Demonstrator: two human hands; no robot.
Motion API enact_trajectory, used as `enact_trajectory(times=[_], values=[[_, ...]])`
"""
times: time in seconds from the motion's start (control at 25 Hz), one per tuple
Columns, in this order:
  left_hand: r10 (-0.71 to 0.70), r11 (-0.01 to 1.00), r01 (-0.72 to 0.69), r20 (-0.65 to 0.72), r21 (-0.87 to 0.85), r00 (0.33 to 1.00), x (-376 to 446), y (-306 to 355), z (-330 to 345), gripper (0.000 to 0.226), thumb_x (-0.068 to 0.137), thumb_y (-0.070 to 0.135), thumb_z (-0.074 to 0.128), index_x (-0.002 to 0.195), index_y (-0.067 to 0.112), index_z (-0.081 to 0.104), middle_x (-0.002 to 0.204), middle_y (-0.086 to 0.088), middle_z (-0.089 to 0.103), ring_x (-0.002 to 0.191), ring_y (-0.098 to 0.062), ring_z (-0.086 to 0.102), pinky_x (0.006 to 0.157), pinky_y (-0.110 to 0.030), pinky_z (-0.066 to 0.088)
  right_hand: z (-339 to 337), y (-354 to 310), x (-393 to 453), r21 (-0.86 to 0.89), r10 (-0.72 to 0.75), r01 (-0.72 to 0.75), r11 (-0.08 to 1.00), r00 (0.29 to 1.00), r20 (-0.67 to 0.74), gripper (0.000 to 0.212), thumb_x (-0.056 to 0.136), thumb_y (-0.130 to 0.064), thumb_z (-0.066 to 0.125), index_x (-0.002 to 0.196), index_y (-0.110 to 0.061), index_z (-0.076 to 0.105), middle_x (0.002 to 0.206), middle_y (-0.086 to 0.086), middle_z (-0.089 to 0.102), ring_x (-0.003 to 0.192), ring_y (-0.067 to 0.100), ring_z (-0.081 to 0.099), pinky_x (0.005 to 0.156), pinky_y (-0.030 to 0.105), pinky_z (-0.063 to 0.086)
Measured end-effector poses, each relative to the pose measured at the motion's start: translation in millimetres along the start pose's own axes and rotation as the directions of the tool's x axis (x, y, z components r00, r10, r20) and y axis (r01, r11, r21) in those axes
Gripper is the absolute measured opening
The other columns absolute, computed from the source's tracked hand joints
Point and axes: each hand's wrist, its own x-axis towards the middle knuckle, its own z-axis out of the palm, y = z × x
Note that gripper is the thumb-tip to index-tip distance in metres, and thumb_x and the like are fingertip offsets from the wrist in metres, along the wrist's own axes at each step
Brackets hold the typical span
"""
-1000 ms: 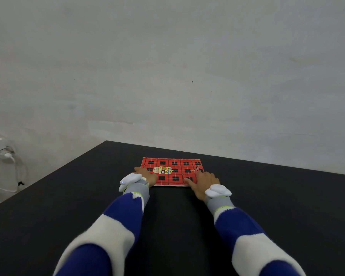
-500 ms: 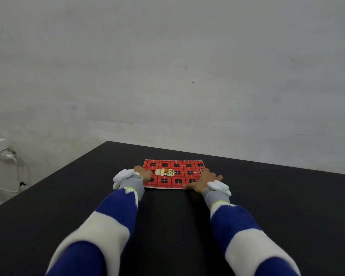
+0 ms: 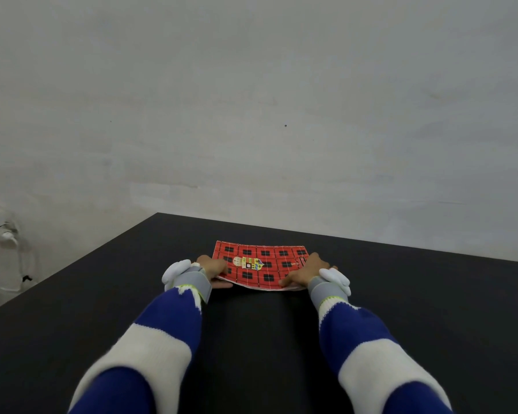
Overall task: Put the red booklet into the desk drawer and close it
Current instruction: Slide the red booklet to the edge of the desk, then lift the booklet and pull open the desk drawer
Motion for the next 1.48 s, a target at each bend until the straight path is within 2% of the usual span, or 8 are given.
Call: enact_trajectory(times=[0.12, 0.32, 0.56, 0.72, 0.8, 0.92, 1.24, 1.48], values=[[-0.006, 0.987, 0.015, 0.058, -0.162, 0.998, -7, 0, 4, 0.012, 0.084, -0.011, 0.053, 0.086, 0.001, 0.055, 0.098, -0.02, 0.064, 0.103, -0.032, 0.066, 0.066, -0.034, 0.061, -3, 3, -6, 0.068, 0.025, -0.022, 0.997, 0.999, -0.038, 0.096, 0.057, -0.043, 0.087, 0.135, -0.014, 0.041, 0.139, 0.013, 0.046, 0.129, 0.032, 0.044, 0.108, 0.044, 0.04], [0.023, 0.971, 0.005, 0.113, -0.238, 0.993, -14, -6, 11, 0.007, 0.089, 0.001, 0.054, 0.083, 0.003, 0.053, 0.085, -0.017, 0.063, 0.075, -0.024, 0.063, 0.038, -0.026, 0.057, -10, 10, -13, 0.172, 0.057, -0.036, 0.984, 0.991, -0.119, 0.072, 0.078, -0.029, 0.075, 0.136, -0.007, 0.04, 0.14, 0.016, 0.042, 0.123, 0.032, 0.052, 0.098, 0.037, 0.046], [0.015, 0.966, 0.033, 0.183, -0.257, 0.983, -25, -6, 23, 0.02, 0.092, 0.013, 0.051, 0.075, 0.005, 0.055, 0.068, -0.012, 0.062, 0.05, -0.017, 0.063, 0.028, -0.015, 0.046, -27, 22, -23, 0.153, 0.067, -0.043, 0.987, 0.986, -0.155, 0.043, 0.084, -0.028, 0.064, 0.12, -0.005, 0.056, 0.127, 0.015, 0.057, 0.108, 0.028, 0.062, 0.091, 0.035, 0.052], [0.06, 0.986, -0.024, 0.221, -0.164, 0.973, -37, -2, 37, 0.022, 0.093, 0.001, 0.047, 0.072, 0.003, 0.053, 0.035, -0.009, 0.062, 0.026, -0.01, 0.058, 0.027, -0.012, 0.043, -42, 38, -32, 0.151, 0.089, -0.06, 0.987, 0.977, -0.195, 0.019, 0.084, -0.023, 0.065, 0.08, -0.008, 0.054, 0.108, 0.012, 0.07, 0.078, 0.022, 0.06, 0.071, 0.029, 0.05], [0.098, 0.986, -0.062, 0.233, -0.157, 0.967, -43, 0, 47, 0.021, 0.093, -0.001, 0.047, 0.072, 0.002, 0.053, 0.033, -0.008, 0.061, 0.026, -0.009, 0.058, 0.027, -0.012, 0.043, -51, 48, -37, 0.161, 0.11, -0.078, 0.984, 0.973, -0.205, 0.018, 0.085, -0.024, 0.065, 0.086, -0.007, 0.058, 0.105, 0.012, 0.071, 0.078, 0.022, 0.06, 0.071, 0.029, 0.05], [0.154, 0.979, -0.114, 0.254, -0.167, 0.955, -50, 3, 63, 0.017, 0.091, -0.003, 0.049, 0.075, 0.0, 0.054, 0.038, -0.01, 0.063, 0.026, -0.009, 0.058, 0.027, -0.012, 0.044, -65, 63, -45, 0.192, 0.142, -0.097, 0.977, 0.962, -0.235, 0.029, 0.085, -0.022, 0.065, 0.107, -0.003, 0.061, 0.108, 0.013, 0.07, 0.093, 0.025, 0.068, 0.081, 0.032, 0.054], [0.28, 0.956, -0.233, 0.314, -0.177, 0.907, -71, 15, 110, 0.013, 0.092, -0.002, 0.048, 0.105, -0.001, 0.051, 0.074, -0.015, 0.057, 0.025, -0.007, 0.055, 0.029, -0.012, 0.044, -101, 106, -69, 0.274, 0.223, -0.125, 0.954, 0.904, -0.364, 0.031, 0.084, -0.02, 0.065, 0.109, -0.001, 0.061, 0.117, 0.016, 0.064, 0.1, 0.029, 0.066, 0.083, 0.032, 0.054], [0.356, 0.932, -0.296, 0.379, -0.208, 0.854, -100, 24, 153, 0.012, 0.092, -0.004, 0.047, 0.103, -0.001, 0.052, 0.095, -0.022, 0.056, 0.058, -0.018, 0.05, 0.028, -0.013, 0.044, -127, 155, -87, 0.377, 0.299, -0.14, 0.915, 0.863, -0.407, 0.032, 0.088, -0.021, 0.061, 0.113, -0.001, 0.06, 0.12, 0.018, 0.062, 0.102, 0.031, 0.066, 0.088, 0.036, 0.055]])
